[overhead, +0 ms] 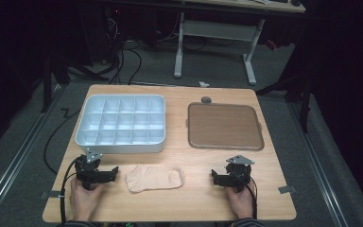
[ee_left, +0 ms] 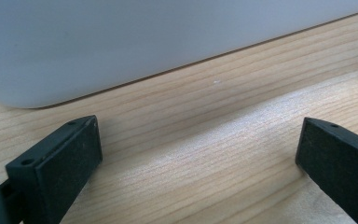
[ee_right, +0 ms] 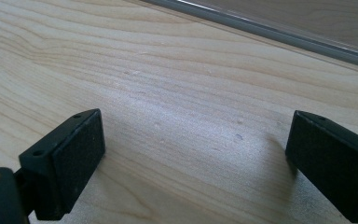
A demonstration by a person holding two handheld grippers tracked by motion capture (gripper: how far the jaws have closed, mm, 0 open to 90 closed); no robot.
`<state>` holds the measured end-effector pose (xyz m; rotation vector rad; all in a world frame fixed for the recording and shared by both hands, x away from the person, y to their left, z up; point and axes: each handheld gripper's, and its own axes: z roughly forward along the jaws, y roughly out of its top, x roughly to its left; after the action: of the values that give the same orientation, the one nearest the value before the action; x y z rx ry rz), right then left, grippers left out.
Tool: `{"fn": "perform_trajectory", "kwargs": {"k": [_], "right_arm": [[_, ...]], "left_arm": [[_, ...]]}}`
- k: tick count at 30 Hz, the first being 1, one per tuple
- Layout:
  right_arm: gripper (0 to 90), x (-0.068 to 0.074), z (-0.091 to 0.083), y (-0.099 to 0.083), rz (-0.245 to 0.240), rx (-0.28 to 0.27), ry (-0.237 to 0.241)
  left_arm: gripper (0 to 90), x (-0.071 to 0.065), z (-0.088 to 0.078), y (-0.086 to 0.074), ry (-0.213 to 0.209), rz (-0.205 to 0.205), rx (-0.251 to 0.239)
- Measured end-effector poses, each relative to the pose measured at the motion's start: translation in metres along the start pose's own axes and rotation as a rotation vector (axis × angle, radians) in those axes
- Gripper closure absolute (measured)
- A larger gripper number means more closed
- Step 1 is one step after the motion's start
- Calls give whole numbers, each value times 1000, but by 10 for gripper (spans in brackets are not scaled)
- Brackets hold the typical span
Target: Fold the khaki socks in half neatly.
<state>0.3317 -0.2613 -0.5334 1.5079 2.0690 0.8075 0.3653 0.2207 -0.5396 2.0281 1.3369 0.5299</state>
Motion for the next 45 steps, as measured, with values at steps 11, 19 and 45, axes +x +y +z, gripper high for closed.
{"fn": "perform_trajectory", "kwargs": {"k": [11,19,45], "right_arm": [[56,1,-1,-1,-3,-2,3],[64,1,-3,2,-2,27,10],[492,9,-15,-6,23,-29,-35]], "left_arm": [[7,-2,1,1,-3,3,2],[62,-2,-2,0,18,-16,-13],[325,-5,-13,-8,-136,-13,-82]]}}
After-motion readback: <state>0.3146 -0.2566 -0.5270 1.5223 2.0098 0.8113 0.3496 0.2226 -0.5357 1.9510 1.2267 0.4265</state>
